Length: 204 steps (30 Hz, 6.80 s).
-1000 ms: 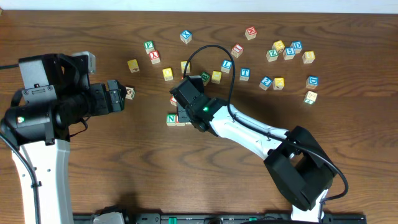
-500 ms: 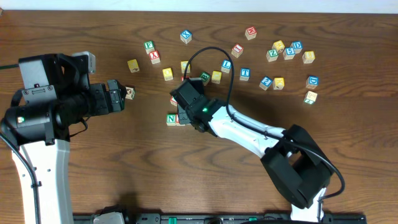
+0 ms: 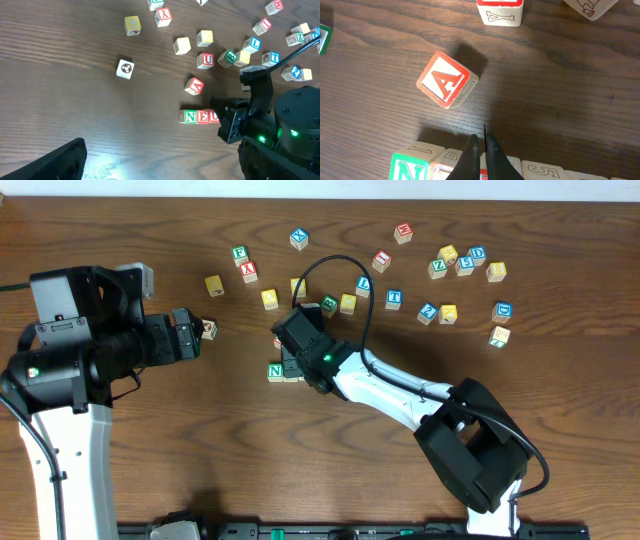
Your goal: Spell out NEURIPS
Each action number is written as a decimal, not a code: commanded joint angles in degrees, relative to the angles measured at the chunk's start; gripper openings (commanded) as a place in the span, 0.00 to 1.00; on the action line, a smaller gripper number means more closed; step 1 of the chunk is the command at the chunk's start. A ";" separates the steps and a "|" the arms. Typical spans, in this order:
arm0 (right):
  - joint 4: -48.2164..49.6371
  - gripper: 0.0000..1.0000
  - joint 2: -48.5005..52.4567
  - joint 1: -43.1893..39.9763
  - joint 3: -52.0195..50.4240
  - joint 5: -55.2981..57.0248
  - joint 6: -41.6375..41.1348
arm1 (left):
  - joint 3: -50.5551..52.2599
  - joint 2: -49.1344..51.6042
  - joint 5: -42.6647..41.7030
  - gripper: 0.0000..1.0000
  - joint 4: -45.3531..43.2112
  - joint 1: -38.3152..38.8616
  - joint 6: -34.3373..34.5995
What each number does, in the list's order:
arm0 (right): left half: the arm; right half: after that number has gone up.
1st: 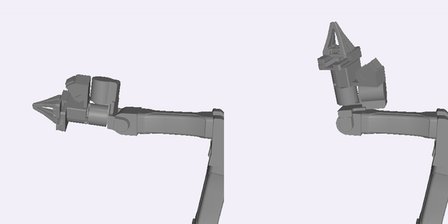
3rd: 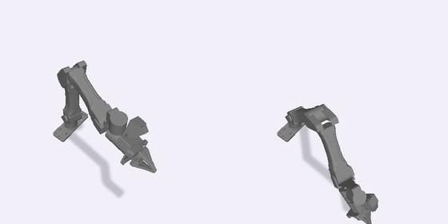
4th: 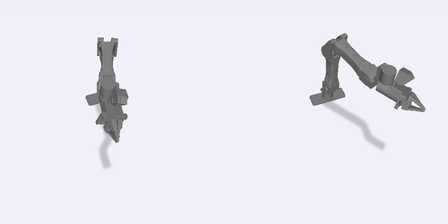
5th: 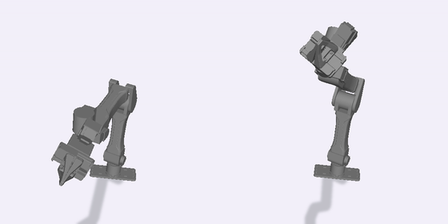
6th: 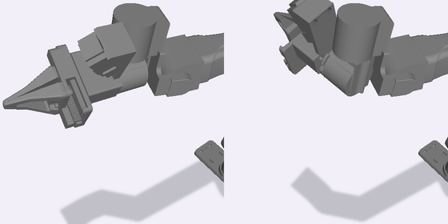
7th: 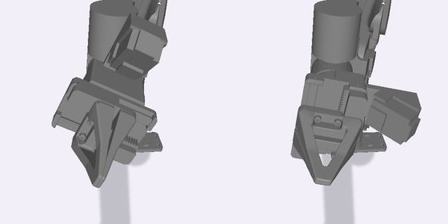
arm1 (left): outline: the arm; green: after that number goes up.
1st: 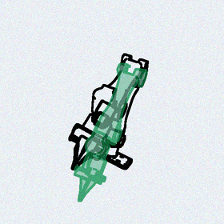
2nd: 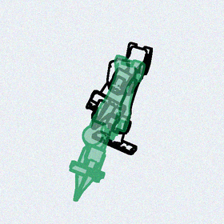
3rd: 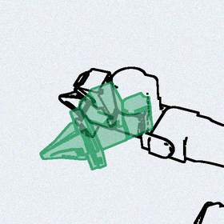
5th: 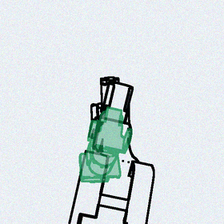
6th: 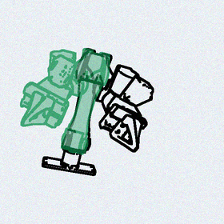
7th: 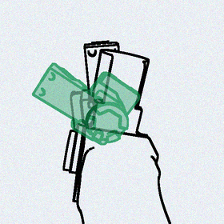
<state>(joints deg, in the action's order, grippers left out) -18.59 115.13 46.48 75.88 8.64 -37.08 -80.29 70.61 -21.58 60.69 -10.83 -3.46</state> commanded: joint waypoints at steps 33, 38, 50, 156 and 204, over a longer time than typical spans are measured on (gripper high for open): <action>-3.56 0.01 0.74 0.50 -0.24 2.80 -2.75 | -0.92 -0.22 -0.42 0.95 0.13 -0.24 -0.59; -4.09 0.01 0.74 0.50 -0.24 2.80 -2.78 | -0.92 -0.22 -0.42 0.96 0.13 -0.24 -0.59; -4.63 0.01 0.74 1.25 -0.24 2.82 -3.19 | -0.92 -0.22 -0.42 0.95 0.13 -0.24 -0.59; -25.11 0.01 -0.35 8.09 6.16 5.86 -13.55 | -0.92 -0.22 -0.42 0.95 0.13 -0.24 -0.59; -20.74 0.01 2.21 6.34 4.24 6.47 -14.27 | -0.92 -0.22 -0.42 0.95 0.13 -0.24 -0.59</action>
<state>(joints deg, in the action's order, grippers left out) -39.53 115.90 52.88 80.53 13.58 -50.89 -80.29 70.61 -21.58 60.69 -10.83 -3.46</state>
